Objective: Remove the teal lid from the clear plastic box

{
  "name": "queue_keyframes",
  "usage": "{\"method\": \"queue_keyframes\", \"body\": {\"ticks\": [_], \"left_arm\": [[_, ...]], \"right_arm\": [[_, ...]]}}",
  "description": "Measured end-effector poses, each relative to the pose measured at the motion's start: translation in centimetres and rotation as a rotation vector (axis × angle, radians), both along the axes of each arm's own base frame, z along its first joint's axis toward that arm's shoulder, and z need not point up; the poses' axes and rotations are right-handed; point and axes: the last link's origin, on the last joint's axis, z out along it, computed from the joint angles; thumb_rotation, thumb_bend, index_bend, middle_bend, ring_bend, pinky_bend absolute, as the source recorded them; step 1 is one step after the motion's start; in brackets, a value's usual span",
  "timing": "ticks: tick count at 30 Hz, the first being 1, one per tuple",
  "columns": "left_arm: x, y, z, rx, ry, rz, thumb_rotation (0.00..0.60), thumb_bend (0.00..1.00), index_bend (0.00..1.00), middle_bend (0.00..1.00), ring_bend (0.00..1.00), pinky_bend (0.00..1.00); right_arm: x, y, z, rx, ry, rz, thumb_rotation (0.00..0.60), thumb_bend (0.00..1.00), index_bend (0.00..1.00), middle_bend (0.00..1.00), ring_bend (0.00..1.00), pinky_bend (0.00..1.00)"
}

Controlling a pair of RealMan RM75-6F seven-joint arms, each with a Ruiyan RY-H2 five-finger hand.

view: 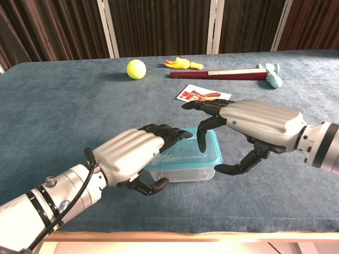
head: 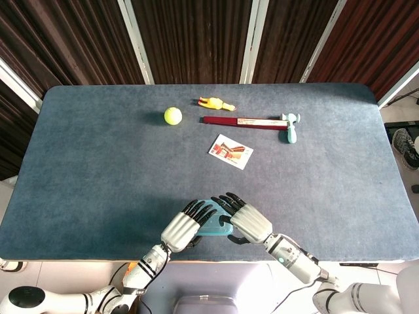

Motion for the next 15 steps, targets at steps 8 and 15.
{"method": "queue_keyframes", "body": {"ticks": [8,15], "left_arm": [[-0.10,-0.02,-0.11,0.006,0.005,-0.006,0.600,0.44,0.00,0.10,0.05,0.17],[-0.23,0.10,-0.14,0.010,0.009,-0.005,0.600,0.44,0.00,0.10,0.05,0.17]], "right_arm": [[0.05,0.01,0.10,0.001,-0.004,-0.002,0.600,0.44,0.59,0.03,0.00,0.00],[0.01,-0.09,0.32,-0.003,-0.008,-0.007,0.600,0.47,0.59,0.03,0.00,0.00]]}}
